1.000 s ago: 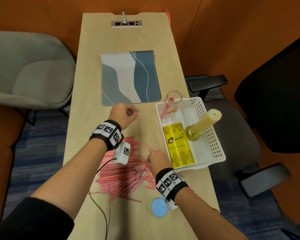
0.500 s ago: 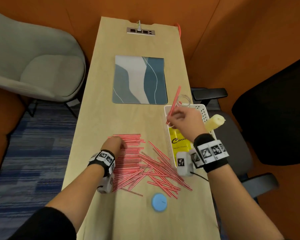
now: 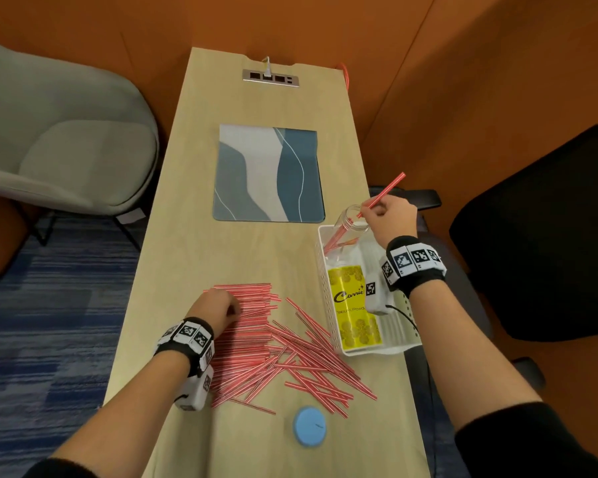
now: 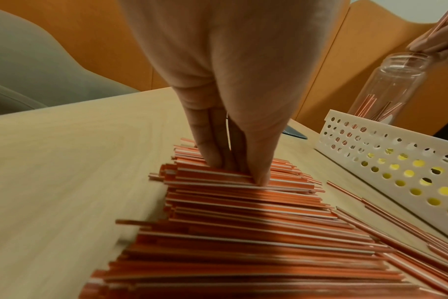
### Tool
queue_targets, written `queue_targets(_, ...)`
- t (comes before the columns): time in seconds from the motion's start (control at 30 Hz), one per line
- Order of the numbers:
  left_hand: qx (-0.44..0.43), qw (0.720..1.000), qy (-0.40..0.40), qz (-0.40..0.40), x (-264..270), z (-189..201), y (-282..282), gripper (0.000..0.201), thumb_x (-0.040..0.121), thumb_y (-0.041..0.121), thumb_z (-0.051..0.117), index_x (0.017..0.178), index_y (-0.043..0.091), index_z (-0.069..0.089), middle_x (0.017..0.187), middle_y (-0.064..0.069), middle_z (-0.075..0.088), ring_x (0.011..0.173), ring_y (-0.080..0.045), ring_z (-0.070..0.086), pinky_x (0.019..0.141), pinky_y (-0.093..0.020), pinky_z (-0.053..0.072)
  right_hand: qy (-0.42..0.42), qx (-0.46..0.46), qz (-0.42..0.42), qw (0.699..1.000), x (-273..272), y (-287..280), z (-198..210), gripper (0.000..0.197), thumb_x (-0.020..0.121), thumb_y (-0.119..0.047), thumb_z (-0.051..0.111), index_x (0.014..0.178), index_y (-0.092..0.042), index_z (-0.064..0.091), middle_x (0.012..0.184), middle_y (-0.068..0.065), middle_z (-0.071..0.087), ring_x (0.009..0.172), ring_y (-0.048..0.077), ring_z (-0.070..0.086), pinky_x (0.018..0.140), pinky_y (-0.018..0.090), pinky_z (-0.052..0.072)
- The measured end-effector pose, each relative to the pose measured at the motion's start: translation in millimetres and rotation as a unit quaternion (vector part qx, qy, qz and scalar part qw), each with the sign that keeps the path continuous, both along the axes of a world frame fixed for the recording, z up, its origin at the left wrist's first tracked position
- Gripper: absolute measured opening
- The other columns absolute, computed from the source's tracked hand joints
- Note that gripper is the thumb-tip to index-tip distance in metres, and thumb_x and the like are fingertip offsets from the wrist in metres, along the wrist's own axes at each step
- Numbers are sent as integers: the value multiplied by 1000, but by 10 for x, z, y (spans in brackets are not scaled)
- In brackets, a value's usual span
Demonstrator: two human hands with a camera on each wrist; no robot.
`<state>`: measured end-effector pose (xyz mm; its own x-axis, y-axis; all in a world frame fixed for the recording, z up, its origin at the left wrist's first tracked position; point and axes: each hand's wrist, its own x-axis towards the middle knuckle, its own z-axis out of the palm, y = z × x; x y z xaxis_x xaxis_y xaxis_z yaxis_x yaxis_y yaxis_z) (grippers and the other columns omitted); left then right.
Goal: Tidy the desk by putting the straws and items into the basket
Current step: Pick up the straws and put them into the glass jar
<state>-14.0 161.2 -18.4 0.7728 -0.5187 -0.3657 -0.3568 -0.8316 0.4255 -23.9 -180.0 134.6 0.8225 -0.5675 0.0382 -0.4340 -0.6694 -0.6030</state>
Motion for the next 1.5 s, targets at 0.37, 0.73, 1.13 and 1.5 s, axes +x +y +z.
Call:
queue_targets(0.37,11,999,6,-36,19,26,-45,16,94,17,59,101,15,73,109,-5,66,101,-24,62,88,-29,45,-120,17,-58,991,-170,66,-83,37,82,-19,72,117,-25,61,94,-2,65,63,11,55,71,29,53)
queue_targets(0.73,22,998,-29,-53,-51,47,-77,17,95,24,59,98,13,72,102,-7,71,95,-27,64,84,-37,50,285,34,223,931,-985,1481,-1107,22,85,-17,68,107,-20,71,103,3,68,95,20,66,89,31,53)
queue_targets(1.13,-90,994,-60,-35,241,718,-266,11,87,27,73,95,23,78,91,6,73,80,-11,65,77,-24,51,299,-82,246,918,-1036,1531,-1454,21,91,-7,55,98,-12,74,103,9,66,89,27,68,79,33,56)
queue_targets(1.5,-400,912,-92,-10,776,1927,-1642,11,79,24,81,85,23,72,73,16,68,68,1,65,68,-13,51,223,34,193,955,-1101,1356,-1059,18,92,-21,61,108,-17,65,101,8,71,94,28,68,80,33,55)
